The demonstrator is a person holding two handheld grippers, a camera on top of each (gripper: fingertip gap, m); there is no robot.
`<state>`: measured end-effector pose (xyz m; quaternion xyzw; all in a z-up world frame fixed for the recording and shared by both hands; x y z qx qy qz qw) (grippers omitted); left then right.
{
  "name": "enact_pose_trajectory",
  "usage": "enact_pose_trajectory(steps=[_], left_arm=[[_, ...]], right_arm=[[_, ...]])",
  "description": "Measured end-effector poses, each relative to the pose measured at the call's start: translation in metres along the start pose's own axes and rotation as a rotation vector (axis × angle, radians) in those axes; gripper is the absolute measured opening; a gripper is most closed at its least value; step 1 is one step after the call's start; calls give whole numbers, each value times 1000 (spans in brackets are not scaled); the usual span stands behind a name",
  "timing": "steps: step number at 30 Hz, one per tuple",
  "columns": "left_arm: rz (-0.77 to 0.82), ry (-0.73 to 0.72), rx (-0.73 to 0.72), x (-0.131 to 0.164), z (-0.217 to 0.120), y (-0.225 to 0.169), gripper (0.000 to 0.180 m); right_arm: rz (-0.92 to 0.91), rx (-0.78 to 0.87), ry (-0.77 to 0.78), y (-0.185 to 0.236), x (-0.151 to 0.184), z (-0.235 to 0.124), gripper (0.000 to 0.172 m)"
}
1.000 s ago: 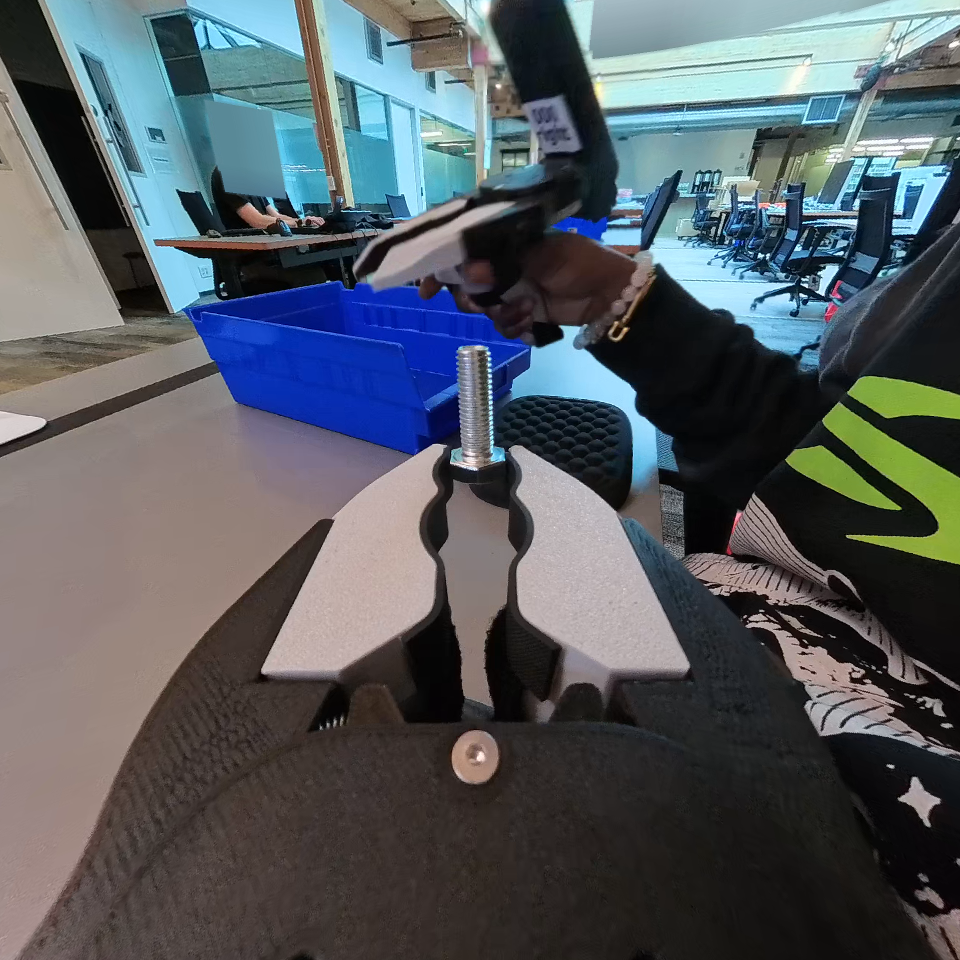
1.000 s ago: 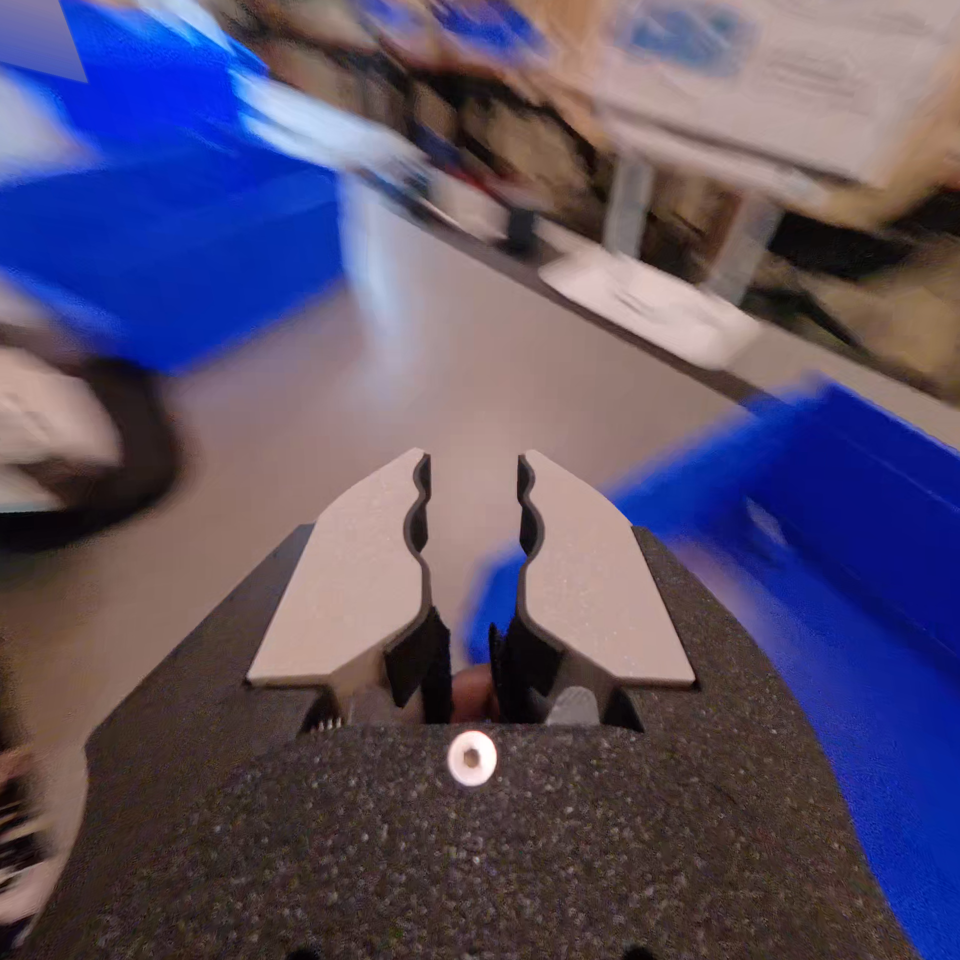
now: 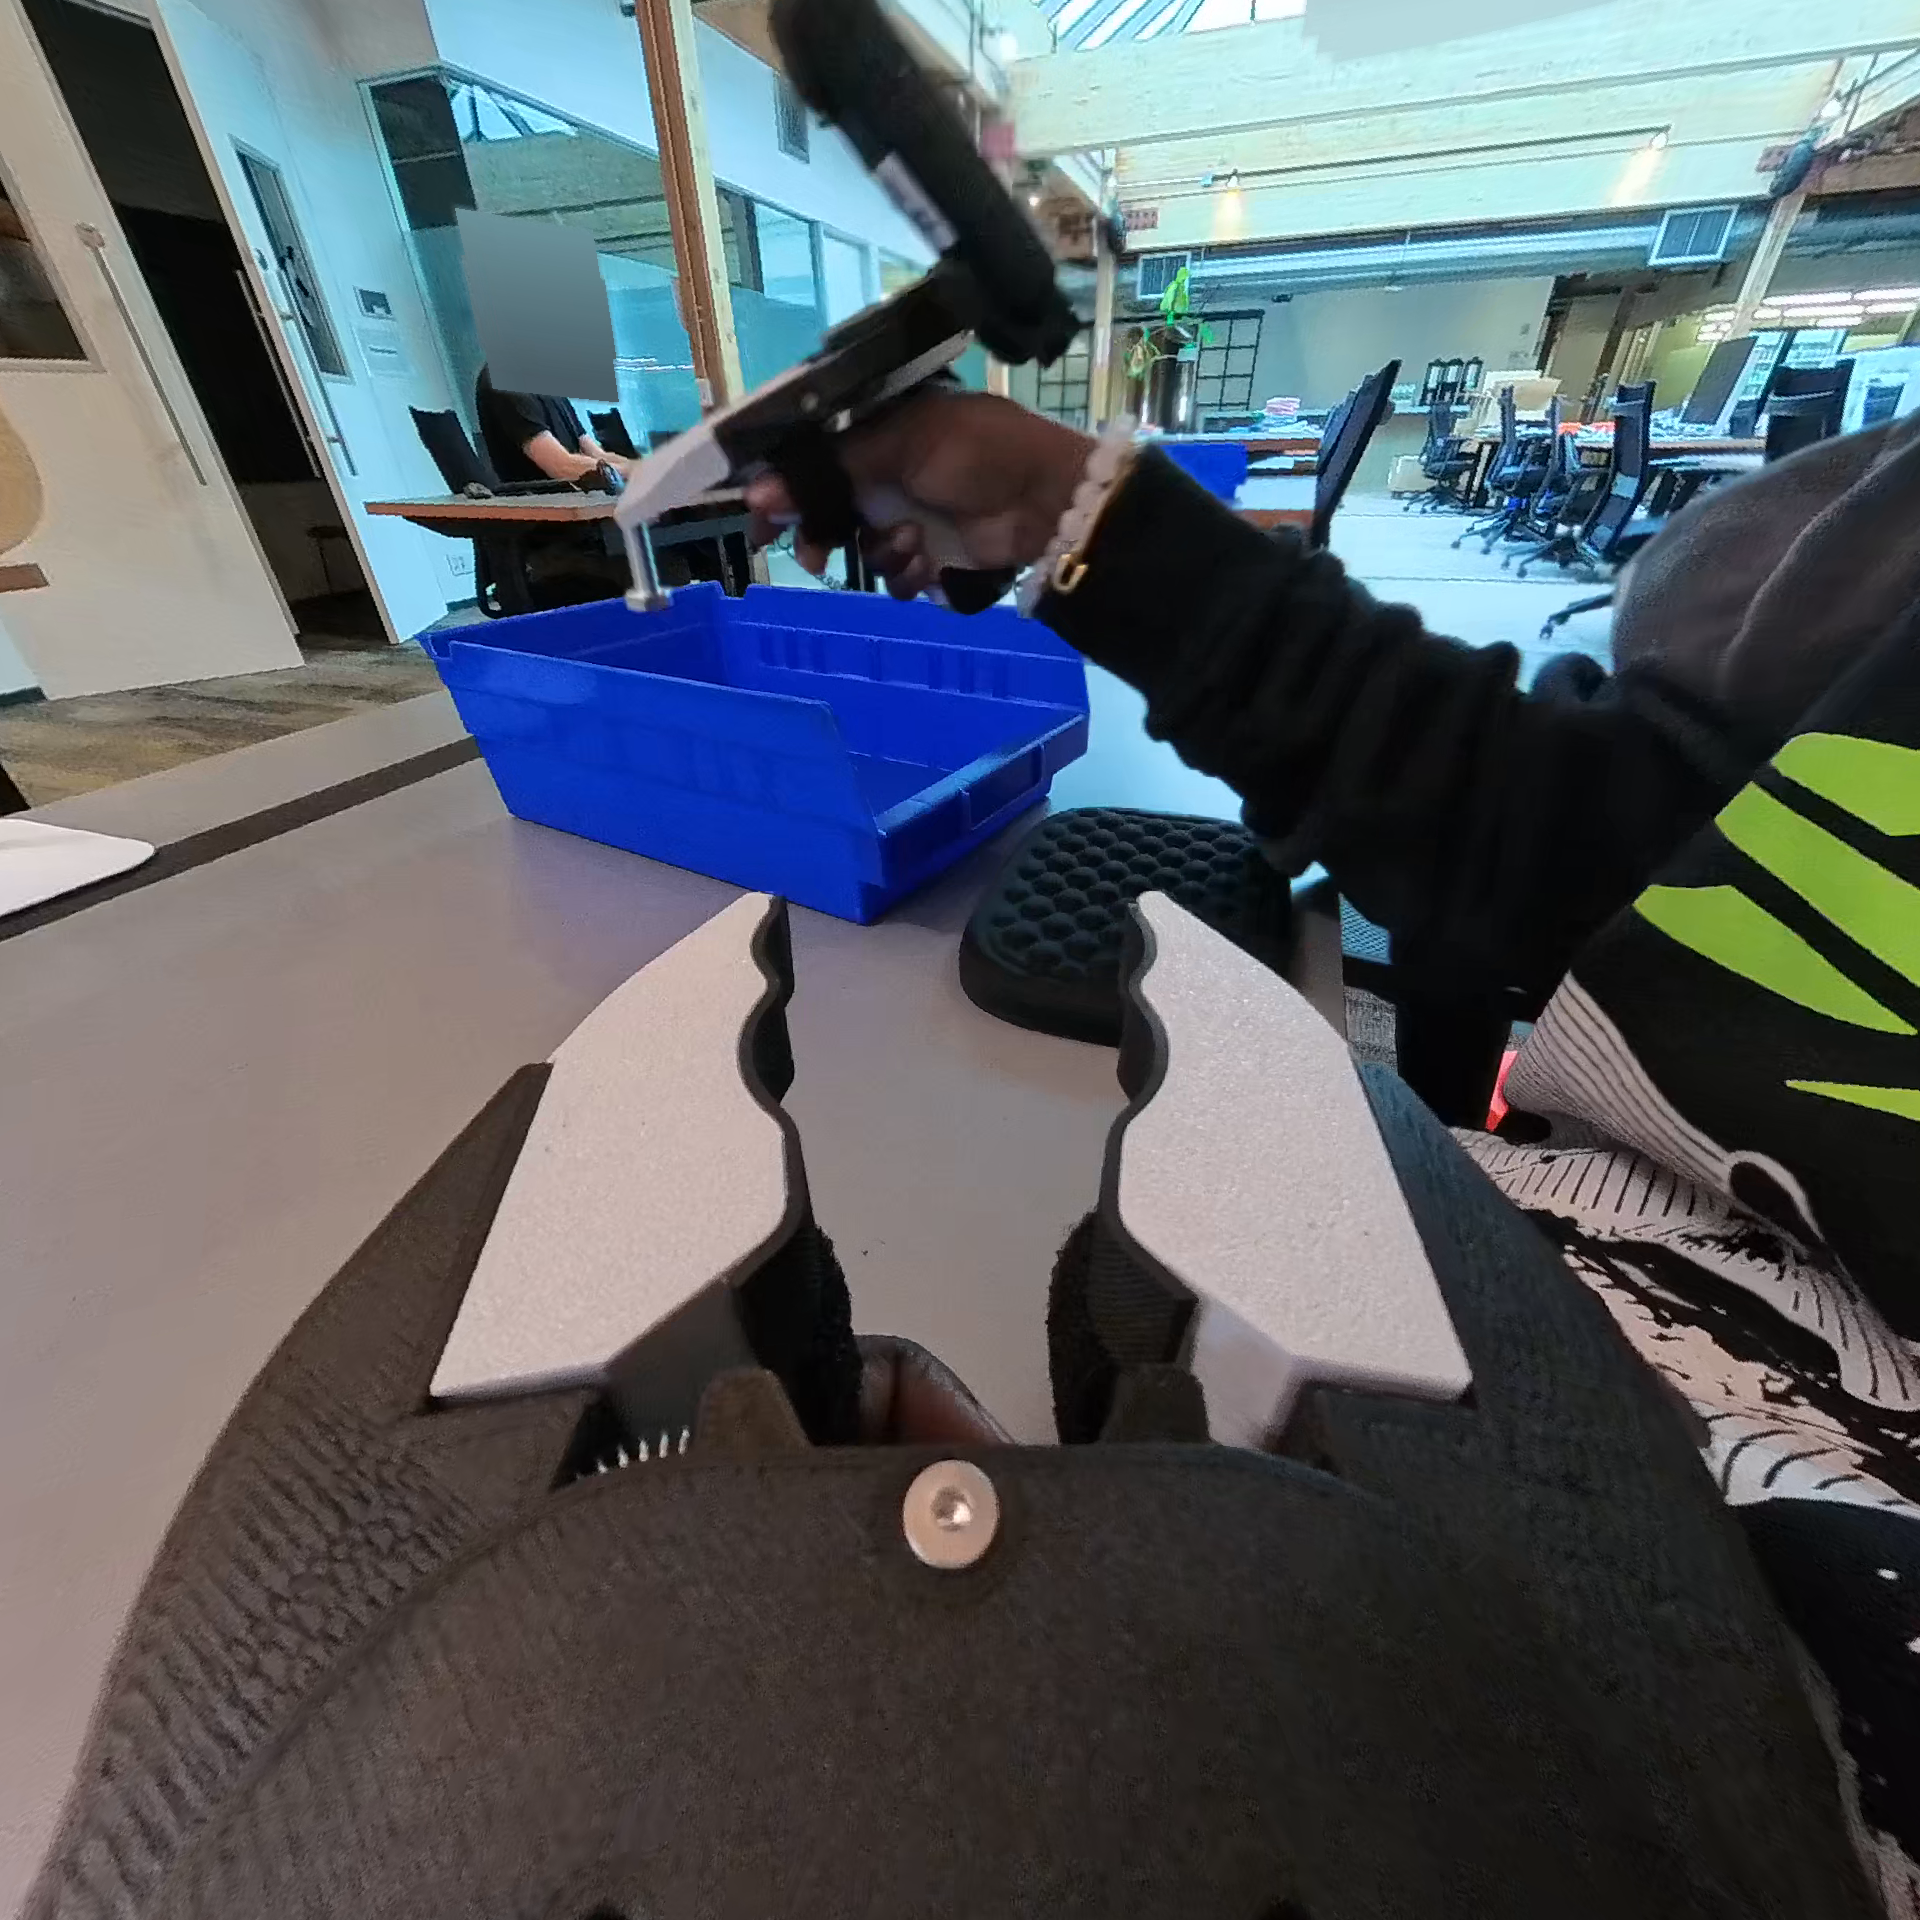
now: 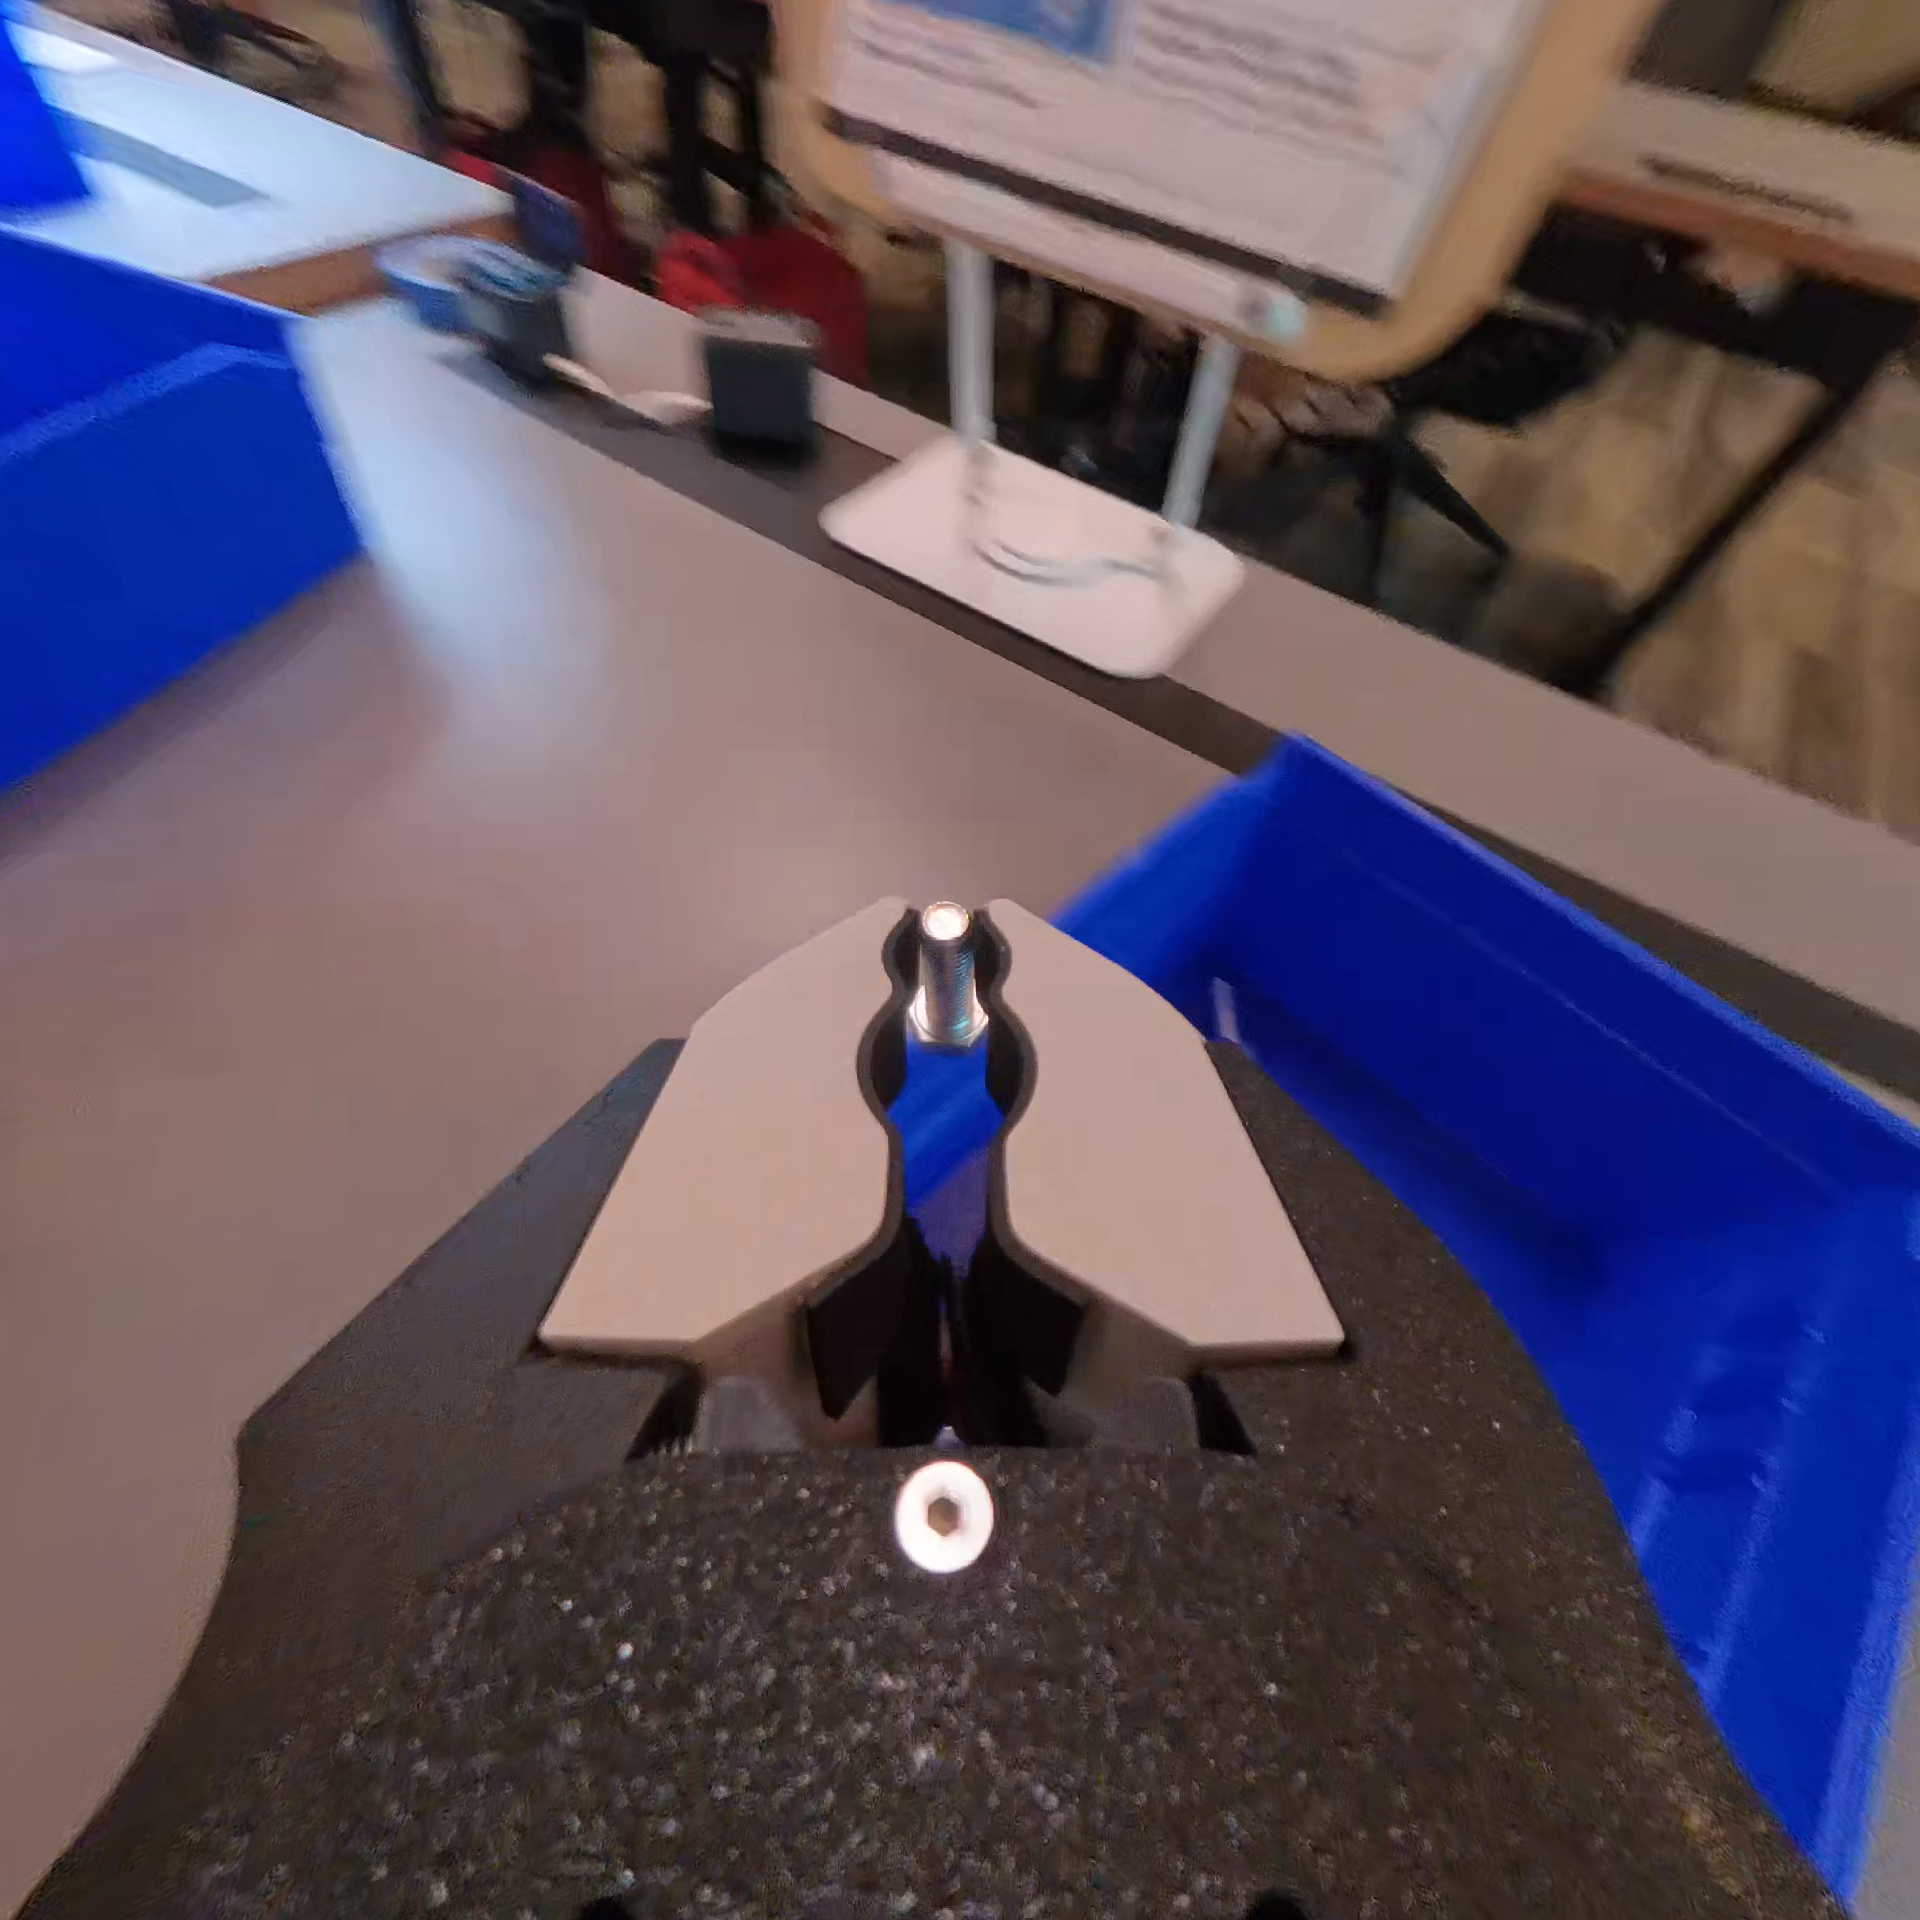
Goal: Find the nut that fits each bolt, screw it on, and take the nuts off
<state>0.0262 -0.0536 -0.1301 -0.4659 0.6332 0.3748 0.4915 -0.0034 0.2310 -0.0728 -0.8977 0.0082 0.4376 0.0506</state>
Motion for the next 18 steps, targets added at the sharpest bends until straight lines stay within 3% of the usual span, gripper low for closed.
enact_pose_trajectory(steps=[7, 18], left_arm=[[-20, -10, 5, -1, -1, 2, 60], [-21, -17, 0, -1, -2, 2, 60]], right_arm=[[225, 109, 192, -90, 39, 61, 10], [310, 146, 313, -117, 74, 103, 10]])
Point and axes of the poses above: each gripper's, where its closed fingertips meet, z out along the fingers, x out of its underside, y = z × x across the jaws, the point moved 3 cm from there along -z, back along the fingers, and after that the axes turned 14 degrees about y, right-handed, at the moved point
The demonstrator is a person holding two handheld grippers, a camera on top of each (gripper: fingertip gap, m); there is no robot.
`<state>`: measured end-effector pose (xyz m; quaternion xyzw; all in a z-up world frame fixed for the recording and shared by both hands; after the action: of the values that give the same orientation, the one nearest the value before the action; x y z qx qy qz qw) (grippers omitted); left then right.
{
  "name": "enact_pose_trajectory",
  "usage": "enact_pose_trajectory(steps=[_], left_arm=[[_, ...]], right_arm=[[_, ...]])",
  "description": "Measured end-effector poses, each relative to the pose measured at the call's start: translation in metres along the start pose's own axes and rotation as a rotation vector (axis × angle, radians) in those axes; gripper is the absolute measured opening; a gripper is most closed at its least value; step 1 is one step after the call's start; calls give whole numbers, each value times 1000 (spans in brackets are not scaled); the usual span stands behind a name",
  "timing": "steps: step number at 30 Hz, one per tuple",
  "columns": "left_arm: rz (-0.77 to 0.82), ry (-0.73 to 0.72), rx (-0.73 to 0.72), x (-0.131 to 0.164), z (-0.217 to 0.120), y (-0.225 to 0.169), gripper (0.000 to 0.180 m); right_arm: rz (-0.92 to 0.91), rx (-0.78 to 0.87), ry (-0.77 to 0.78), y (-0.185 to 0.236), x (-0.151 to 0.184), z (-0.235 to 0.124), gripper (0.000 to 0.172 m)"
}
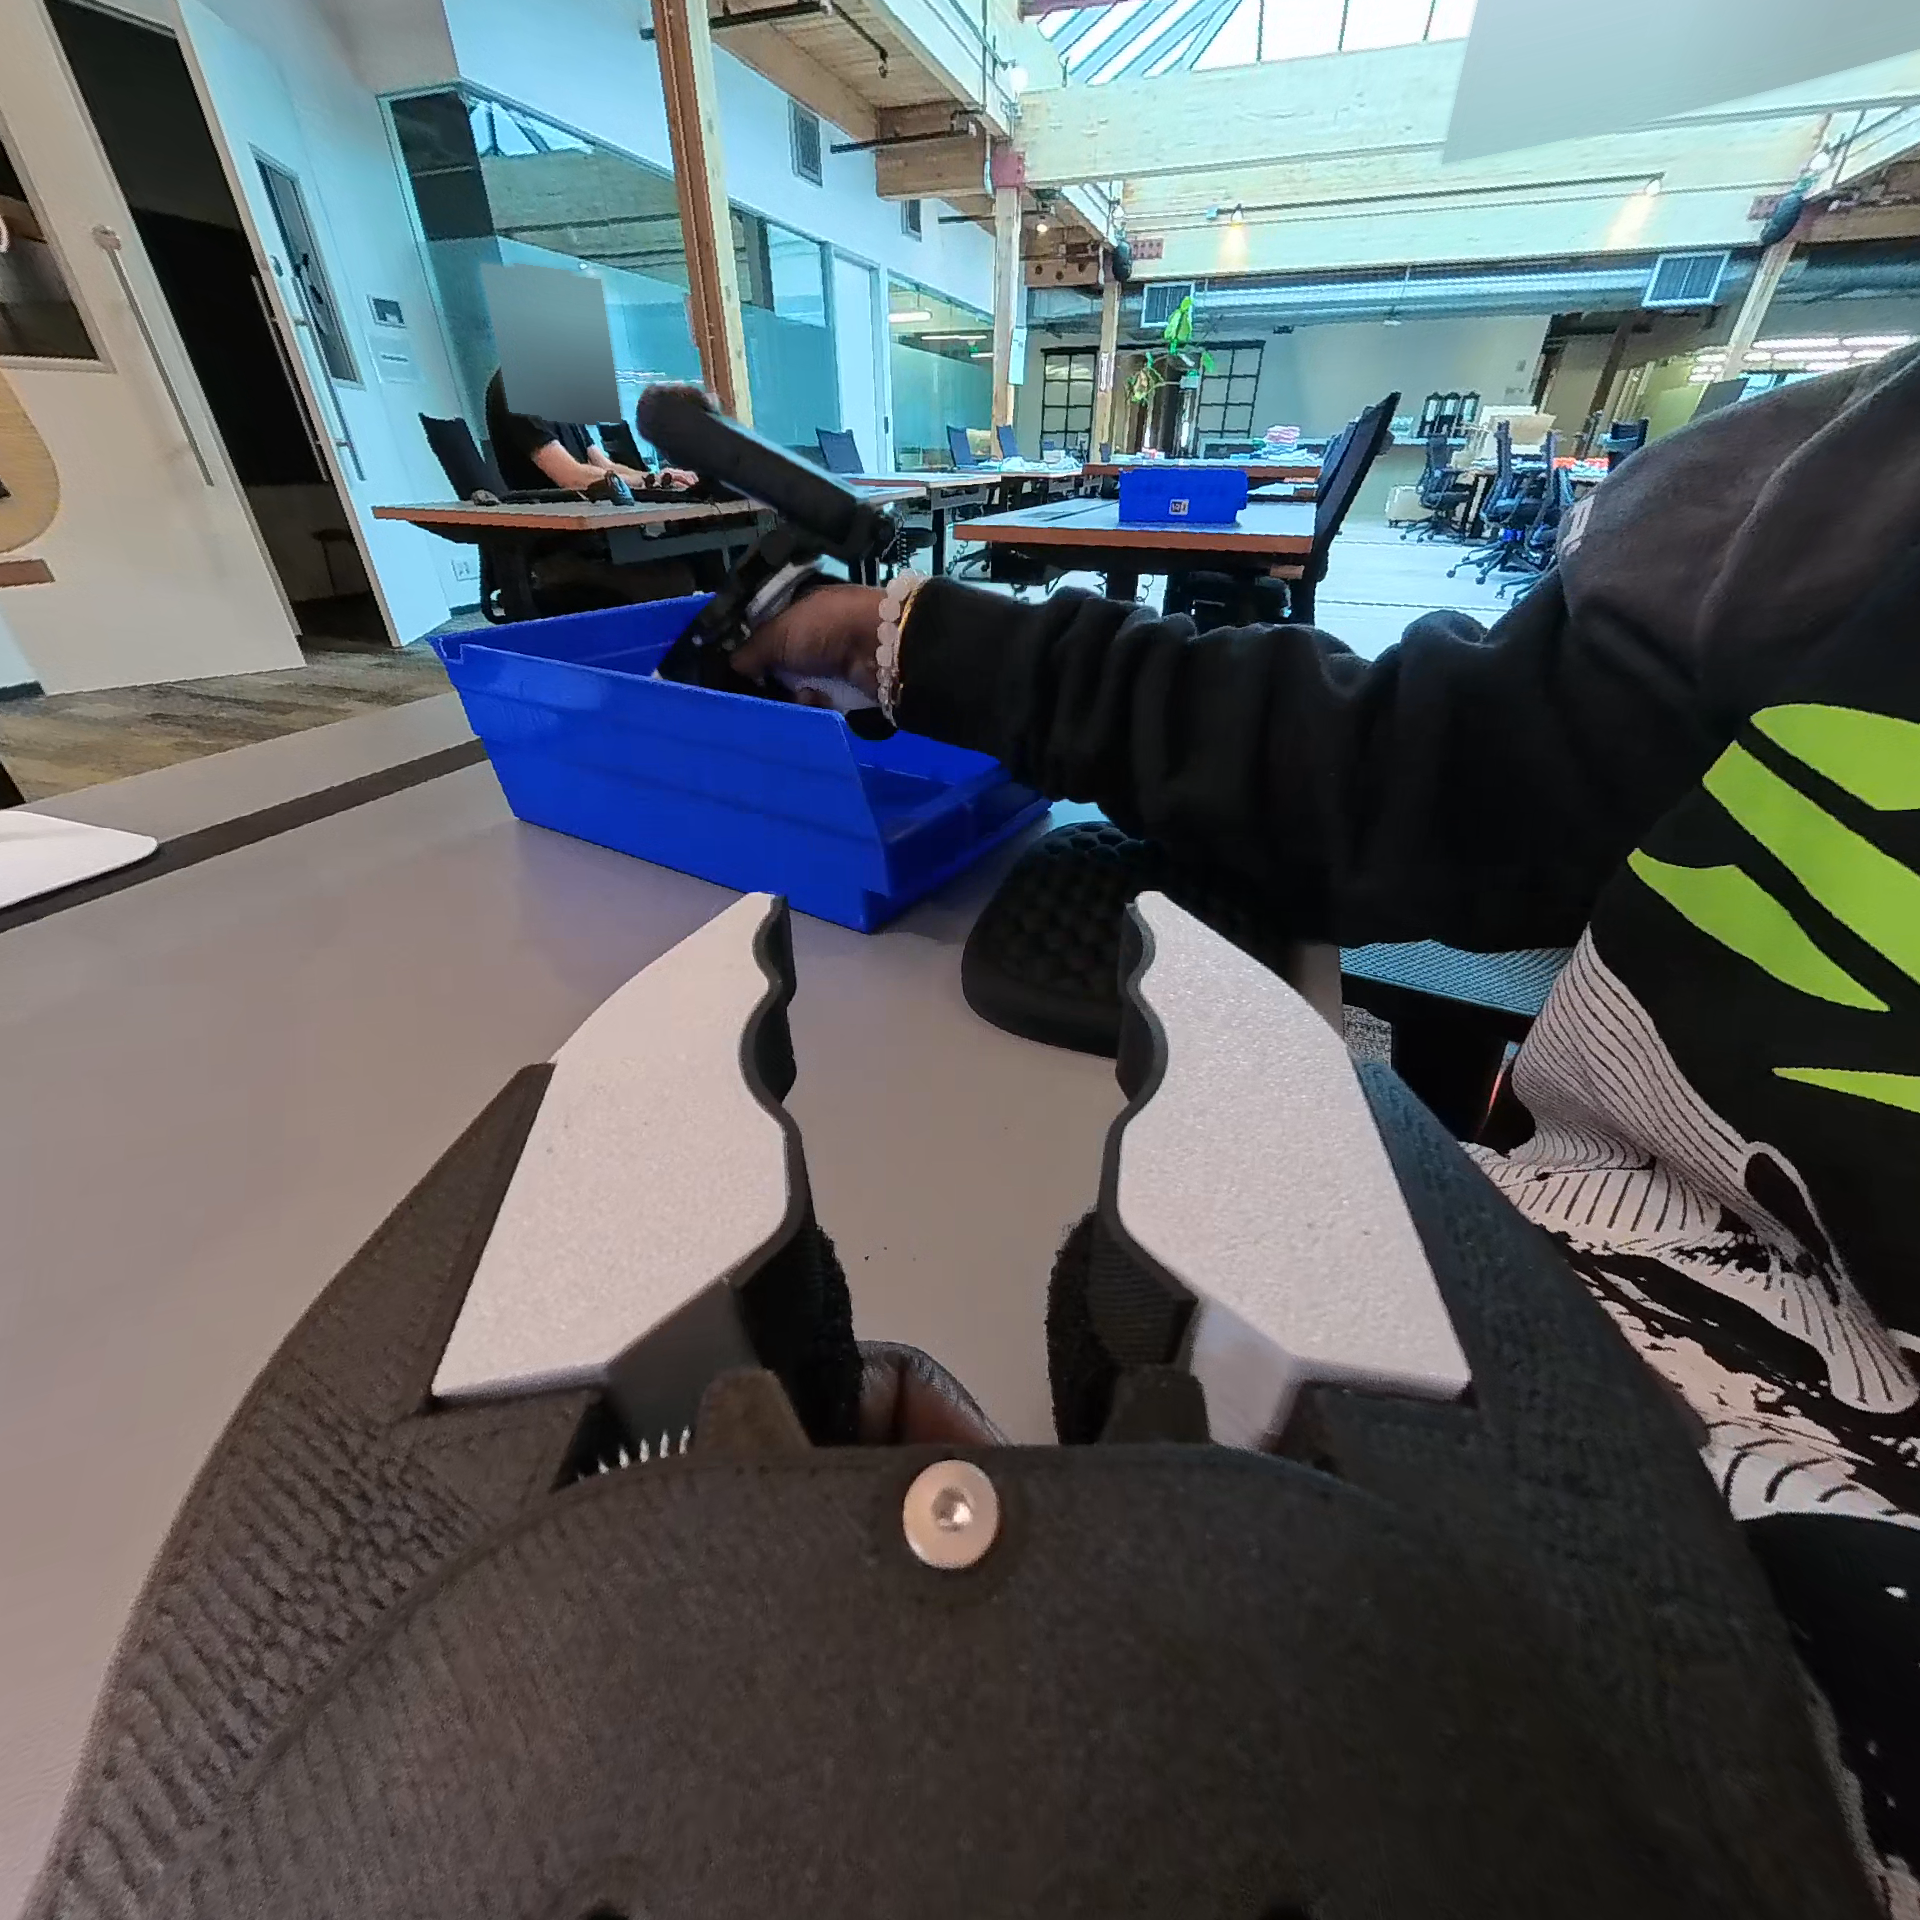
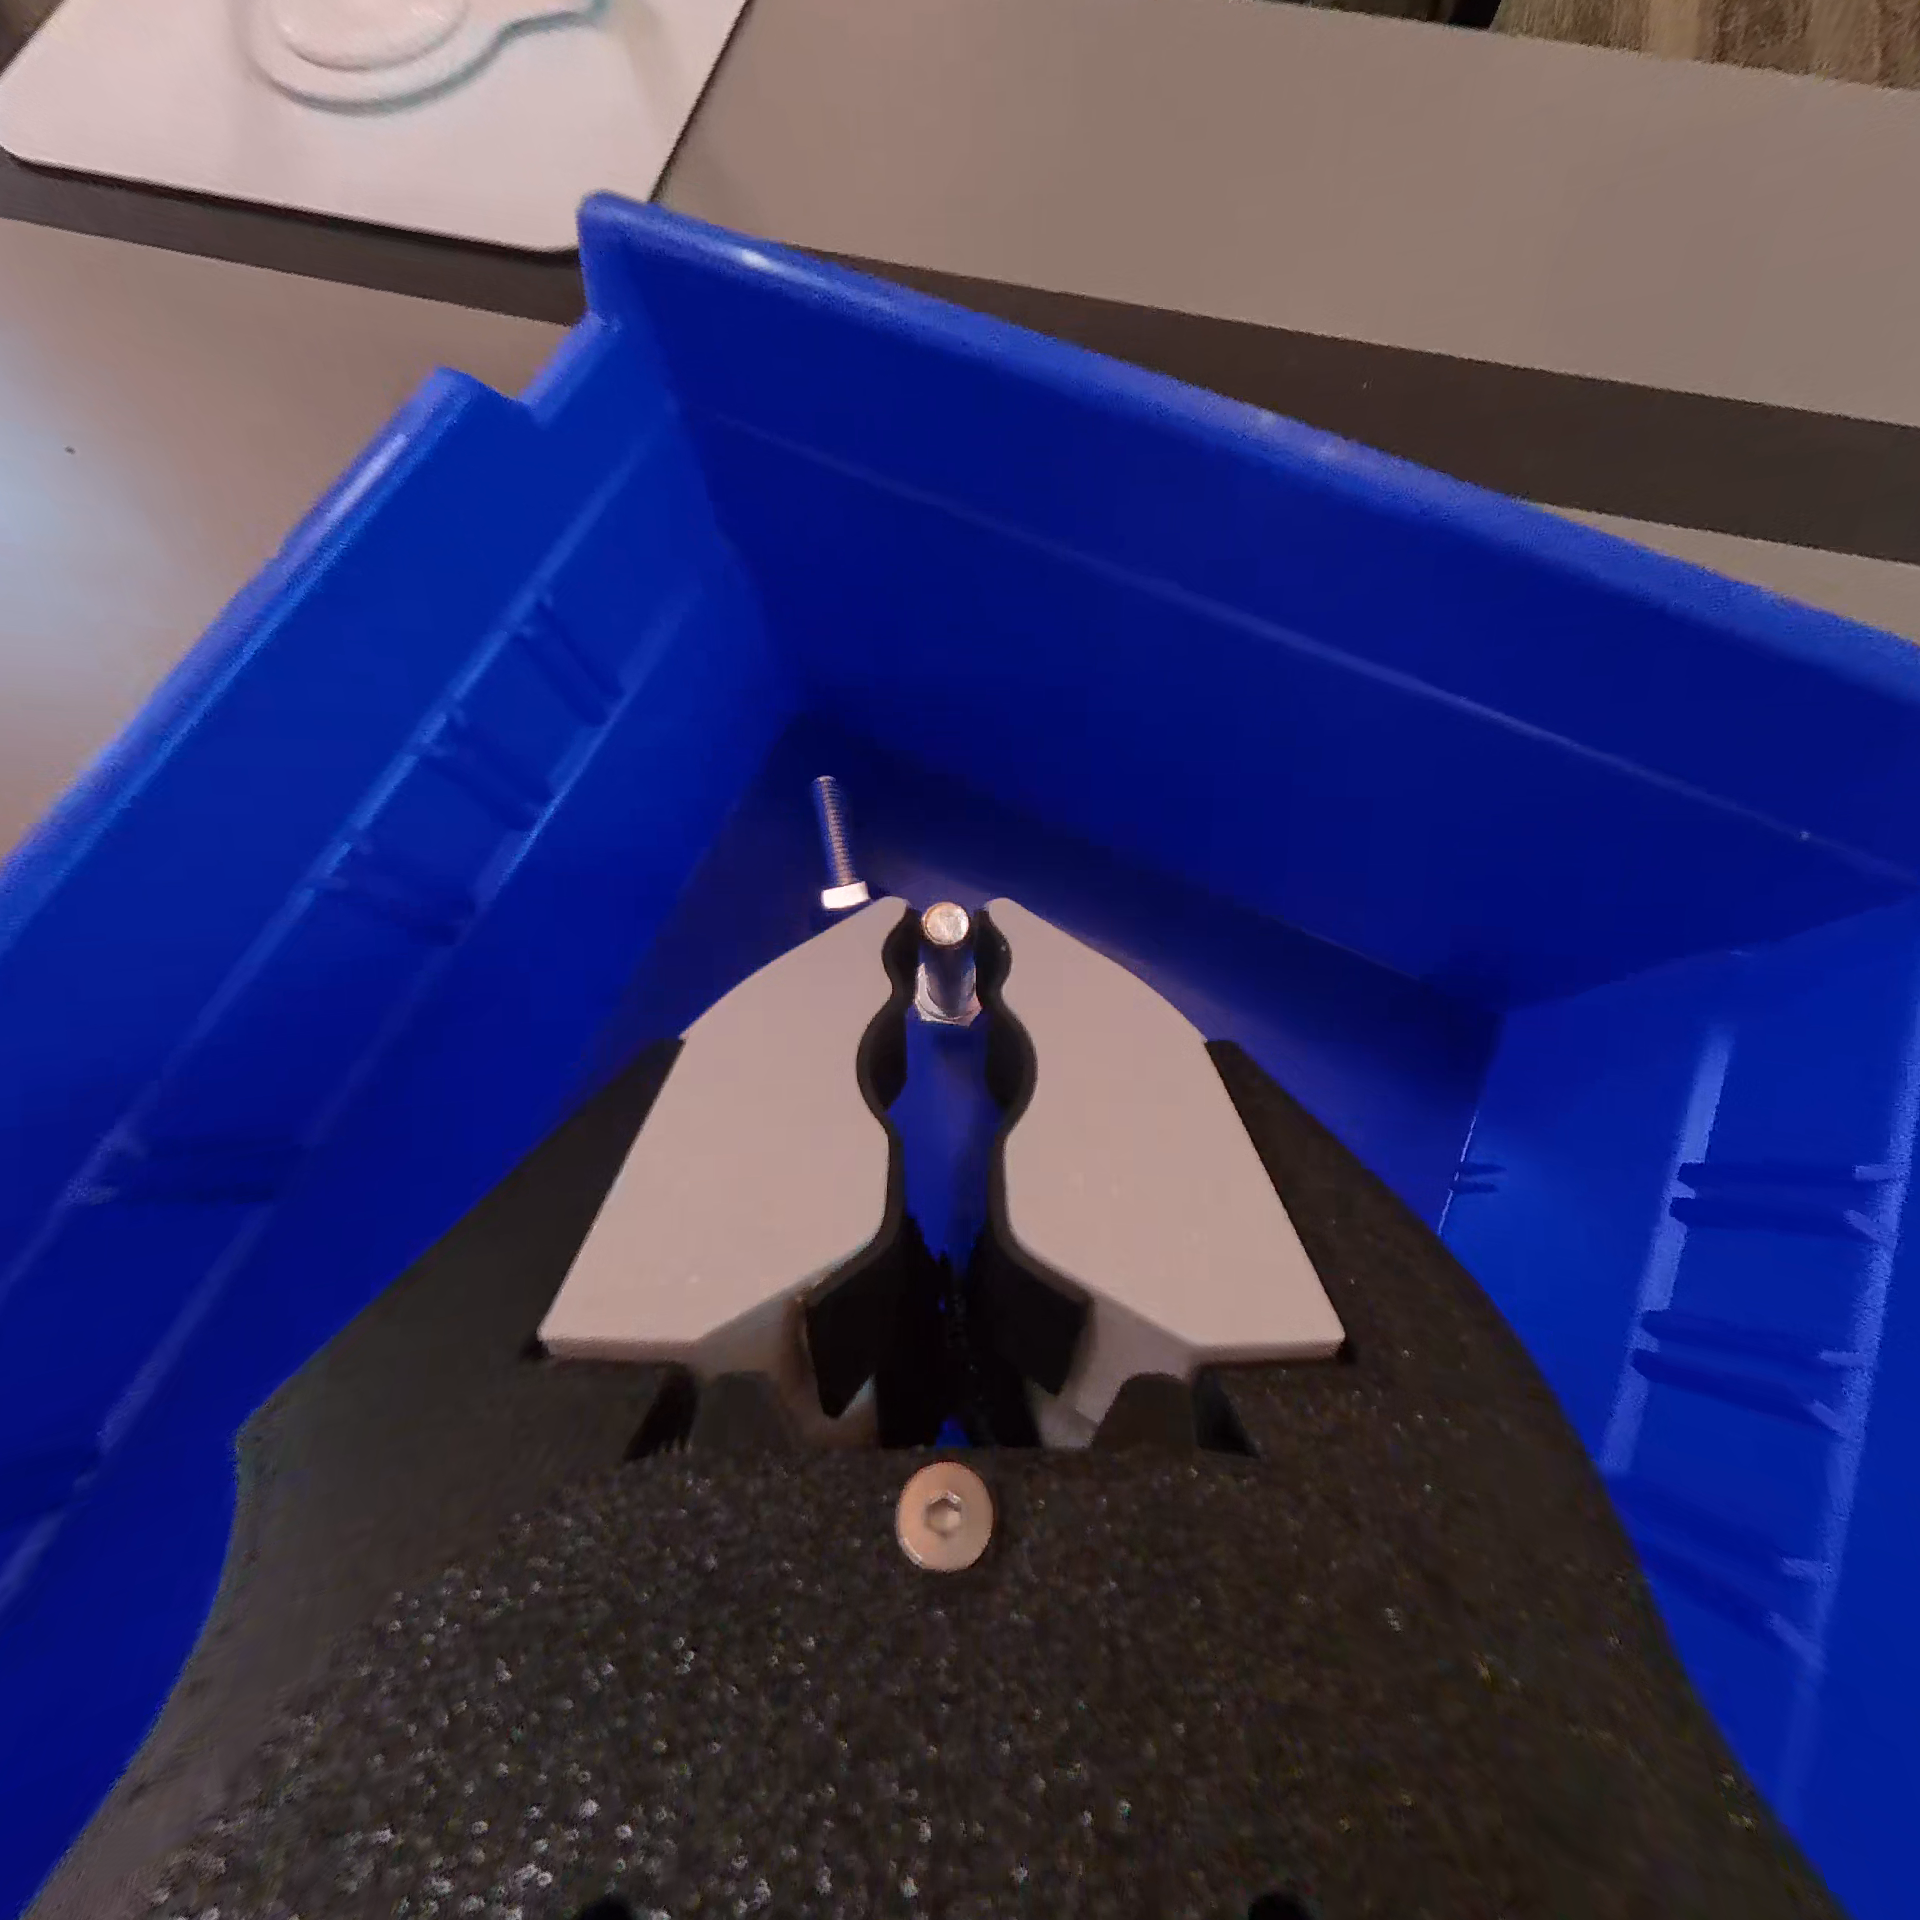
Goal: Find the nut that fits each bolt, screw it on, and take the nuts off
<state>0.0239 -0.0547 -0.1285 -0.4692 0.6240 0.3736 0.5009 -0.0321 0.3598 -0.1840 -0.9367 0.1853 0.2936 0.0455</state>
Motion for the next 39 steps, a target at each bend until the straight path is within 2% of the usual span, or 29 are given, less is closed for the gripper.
enact_pose_trajectory(steps=[5, 7, 10, 13, 17, 20, 25, 28, 30, 33, 36, 39], left_arm=[[0, -1, -1, 0, 0, 0, 60], [-1, -1, -3, 0, 0, 0, 60], [-10, 0, -2, 0, 0, 1, 60], [-19, 0, -3, 0, 0, 2, 60], [-20, 1, -17, 0, 0, 2, 59], [-21, 6, -24, -1, 0, 2, 58], [-43, 50, -26, -6, -9, 3, 52], [-27, 105, -134, -21, -36, 16, 50], [-38, 170, -250, -31, -67, 38, 48], [-91, 371, -424, -30, -119, 84, 48], [-164, 657, -587, -6, -167, 143, 50], [-299, 930, -625, 34, -194, 195, 50]], right_arm=[[-5, 0, 37, 1, 6, 3, 10], [11, -23, 18, 5, 3, -5, 17], [7, -56, -170, 21, -11, -42, 28], [-54, -163, -437, 60, -17, -103, 44], [-203, -316, -687, 122, 17, -171, 47], [-293, -407, -799, 158, 58, -195, 41], [-427, -461, -868, 189, 111, -188, 34], [-485, -453, -828, 196, 126, -172, 34], [-490, -488, -827, 200, 130, -168, 34], [-500, -501, -836, 201, 132, -169, 34], [-484, -524, -850, 199, 133, -170, 34], [-454, -540, -872, 195, 132, -172, 34]])
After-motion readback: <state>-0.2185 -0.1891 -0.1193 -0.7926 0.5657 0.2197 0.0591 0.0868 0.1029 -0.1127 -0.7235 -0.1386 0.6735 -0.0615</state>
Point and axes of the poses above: each gripper's, where its closed fingertips meet, z out along the fingers, x out of its underside, y = z × x across the jaws, the point moved 3 cm from there along -z, back along the fingers, and after that the axes turned 14 degrees about y, right-handed, at the moved point
